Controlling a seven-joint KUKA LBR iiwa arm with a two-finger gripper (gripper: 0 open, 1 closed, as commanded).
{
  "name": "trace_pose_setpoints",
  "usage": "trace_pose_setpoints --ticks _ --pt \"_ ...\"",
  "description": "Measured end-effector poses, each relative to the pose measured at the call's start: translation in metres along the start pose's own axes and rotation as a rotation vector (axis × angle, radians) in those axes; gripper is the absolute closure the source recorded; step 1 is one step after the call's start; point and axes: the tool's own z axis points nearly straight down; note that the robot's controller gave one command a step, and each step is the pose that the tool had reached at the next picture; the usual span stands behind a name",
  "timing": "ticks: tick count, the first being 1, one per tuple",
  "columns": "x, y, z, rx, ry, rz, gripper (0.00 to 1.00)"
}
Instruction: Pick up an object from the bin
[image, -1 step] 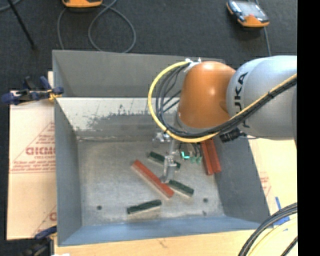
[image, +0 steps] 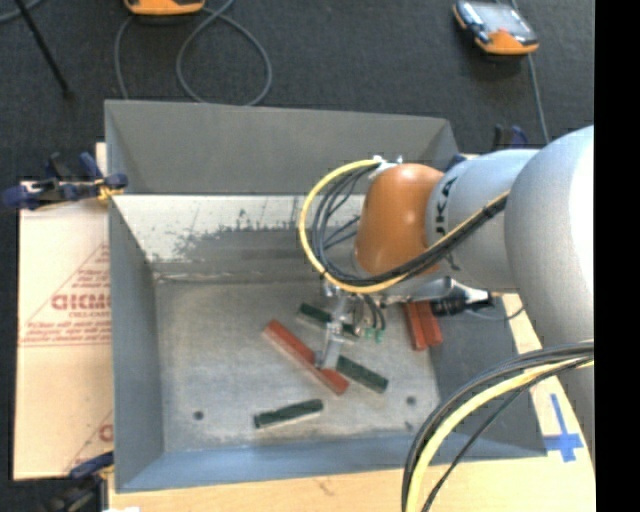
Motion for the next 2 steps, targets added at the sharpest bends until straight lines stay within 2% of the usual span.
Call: trace_pose_setpoints --ticks 1,2 --pt "-0.004 0.000 -0.005 -0.001 -0.016 -0.001 1.00" --pt "-0.007 0.009 -0.177 0.001 -0.015 -0.077 1.00"
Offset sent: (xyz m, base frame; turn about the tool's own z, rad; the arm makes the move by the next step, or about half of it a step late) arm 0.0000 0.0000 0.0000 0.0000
